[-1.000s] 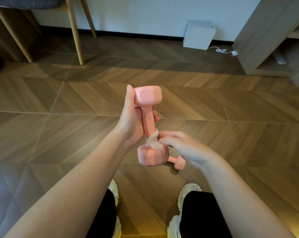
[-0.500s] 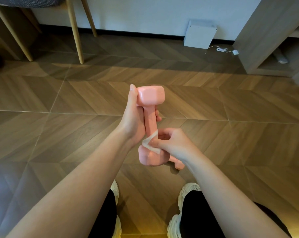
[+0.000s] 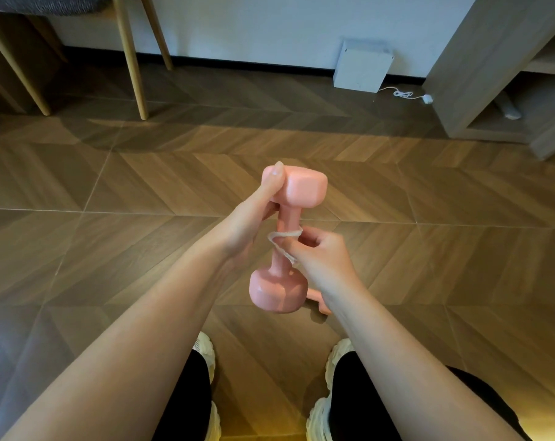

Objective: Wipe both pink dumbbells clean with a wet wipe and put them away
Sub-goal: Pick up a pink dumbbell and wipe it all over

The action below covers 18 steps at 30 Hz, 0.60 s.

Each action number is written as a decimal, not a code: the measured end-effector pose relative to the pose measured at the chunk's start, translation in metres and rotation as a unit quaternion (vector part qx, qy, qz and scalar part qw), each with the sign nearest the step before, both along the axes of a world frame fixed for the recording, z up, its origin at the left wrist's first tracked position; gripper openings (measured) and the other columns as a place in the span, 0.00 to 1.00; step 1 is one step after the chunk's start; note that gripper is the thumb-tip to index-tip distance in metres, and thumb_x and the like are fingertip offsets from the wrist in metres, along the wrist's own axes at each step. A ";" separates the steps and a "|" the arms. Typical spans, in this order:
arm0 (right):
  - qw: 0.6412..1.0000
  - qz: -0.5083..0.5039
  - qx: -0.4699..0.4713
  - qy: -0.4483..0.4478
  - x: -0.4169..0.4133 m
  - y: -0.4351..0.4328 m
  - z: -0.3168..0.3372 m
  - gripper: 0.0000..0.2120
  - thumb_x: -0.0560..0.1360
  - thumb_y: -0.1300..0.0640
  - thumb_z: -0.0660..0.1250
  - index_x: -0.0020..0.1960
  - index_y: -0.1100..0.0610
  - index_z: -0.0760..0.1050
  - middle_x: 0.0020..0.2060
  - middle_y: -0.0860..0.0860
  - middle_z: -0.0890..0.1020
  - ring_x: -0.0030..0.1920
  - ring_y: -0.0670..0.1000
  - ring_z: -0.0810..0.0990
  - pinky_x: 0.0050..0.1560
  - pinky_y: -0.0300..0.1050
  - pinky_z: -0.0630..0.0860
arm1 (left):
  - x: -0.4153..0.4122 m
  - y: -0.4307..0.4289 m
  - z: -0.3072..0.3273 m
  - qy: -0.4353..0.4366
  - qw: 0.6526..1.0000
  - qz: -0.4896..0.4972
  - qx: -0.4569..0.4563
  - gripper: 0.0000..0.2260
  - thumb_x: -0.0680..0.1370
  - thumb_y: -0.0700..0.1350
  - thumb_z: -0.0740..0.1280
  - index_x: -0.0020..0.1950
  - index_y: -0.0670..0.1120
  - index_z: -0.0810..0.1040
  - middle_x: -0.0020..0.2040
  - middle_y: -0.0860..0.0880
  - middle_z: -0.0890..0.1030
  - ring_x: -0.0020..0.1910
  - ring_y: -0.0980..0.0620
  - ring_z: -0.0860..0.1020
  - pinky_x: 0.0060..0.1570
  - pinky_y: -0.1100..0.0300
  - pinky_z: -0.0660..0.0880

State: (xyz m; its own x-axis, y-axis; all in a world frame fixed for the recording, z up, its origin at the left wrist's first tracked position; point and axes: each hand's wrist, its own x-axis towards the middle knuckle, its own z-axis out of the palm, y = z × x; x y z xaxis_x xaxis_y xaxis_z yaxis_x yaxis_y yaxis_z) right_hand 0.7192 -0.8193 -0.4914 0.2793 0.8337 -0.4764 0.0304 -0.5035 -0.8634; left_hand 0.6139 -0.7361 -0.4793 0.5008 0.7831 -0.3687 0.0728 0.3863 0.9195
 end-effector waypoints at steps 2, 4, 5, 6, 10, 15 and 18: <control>1.000 -0.009 0.011 0.004 0.001 0.000 0.000 0.11 0.71 0.50 0.76 0.45 0.58 0.84 0.37 0.55 0.84 0.30 0.40 0.77 0.33 0.34 0.73 | -0.014 -0.006 -0.006 0.003 0.999 -0.031 -0.021 0.34 0.77 0.71 0.51 0.71 0.49 0.73 0.68 0.47 0.76 0.70 0.51 0.71 0.67 0.55 0.65; 0.999 -0.032 0.027 0.029 0.004 0.001 0.001 0.08 0.71 0.54 0.75 0.44 0.59 0.84 0.35 0.52 0.82 0.29 0.38 0.76 0.29 0.28 0.70 | -0.022 -0.007 -0.015 0.047 0.997 -0.044 -0.053 0.43 0.68 0.79 0.53 0.69 0.50 0.75 0.66 0.51 0.78 0.67 0.53 0.73 0.64 0.55 0.63; 0.997 -0.046 0.035 0.050 0.007 0.003 0.002 0.05 0.71 0.56 0.75 0.44 0.58 0.85 0.35 0.50 0.82 0.29 0.37 0.77 0.28 0.26 0.70 | -0.027 -0.008 -0.022 0.070 0.993 -0.045 -0.080 0.48 0.62 0.82 0.56 0.69 0.51 0.74 0.67 0.51 0.77 0.68 0.52 0.71 0.67 0.51 0.61; 0.995 -0.058 0.040 0.068 0.010 0.004 0.003 0.02 0.72 0.56 0.75 0.43 0.55 0.85 0.36 0.48 0.83 0.32 0.36 0.78 0.29 0.25 0.71 | -0.027 -0.008 -0.023 0.088 0.988 -0.047 -0.114 0.51 0.57 0.83 0.59 0.69 0.51 0.74 0.68 0.50 0.75 0.69 0.49 0.70 0.70 0.45 0.59; 0.984 -0.122 0.065 0.117 0.024 0.011 0.005 0.04 0.72 0.58 0.74 0.39 0.52 0.86 0.42 0.47 0.87 0.50 0.45 0.82 0.56 0.36 0.75 | -0.025 -0.023 -0.034 0.074 0.973 -0.037 -0.217 0.45 0.63 0.75 0.66 0.69 0.45 0.72 0.67 0.41 0.76 0.66 0.41 0.75 0.62 0.41 0.71; 0.961 -0.180 0.078 0.194 0.033 0.013 0.005 0.02 0.74 0.59 0.72 0.45 0.55 0.84 0.55 0.59 0.84 0.52 0.51 0.80 0.61 0.47 0.74 | -0.008 -0.035 -0.031 -0.094 0.950 0.009 -0.298 0.34 0.70 0.64 0.70 0.69 0.43 0.74 0.58 0.36 0.78 0.57 0.37 0.79 0.49 0.39 0.80; 0.952 -0.196 0.091 0.217 0.035 0.015 0.005 0.05 0.75 0.60 0.72 0.42 0.54 0.86 0.54 0.57 0.85 0.51 0.51 0.80 0.62 0.49 0.74 | 0.004 -0.037 -0.029 -0.096 0.951 0.048 -0.289 0.23 0.71 0.56 0.72 0.60 0.44 0.78 0.53 0.38 0.79 0.51 0.42 0.79 0.48 0.42 0.81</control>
State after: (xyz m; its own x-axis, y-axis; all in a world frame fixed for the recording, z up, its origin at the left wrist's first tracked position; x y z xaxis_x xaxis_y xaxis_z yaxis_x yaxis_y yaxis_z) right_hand 0.7546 -0.8044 -0.4860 0.3955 0.7858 -0.4756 -0.5075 -0.2446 -0.8262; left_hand 0.6175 -0.7732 -0.5078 0.5390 0.5230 -0.6603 -0.1361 0.8276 0.5445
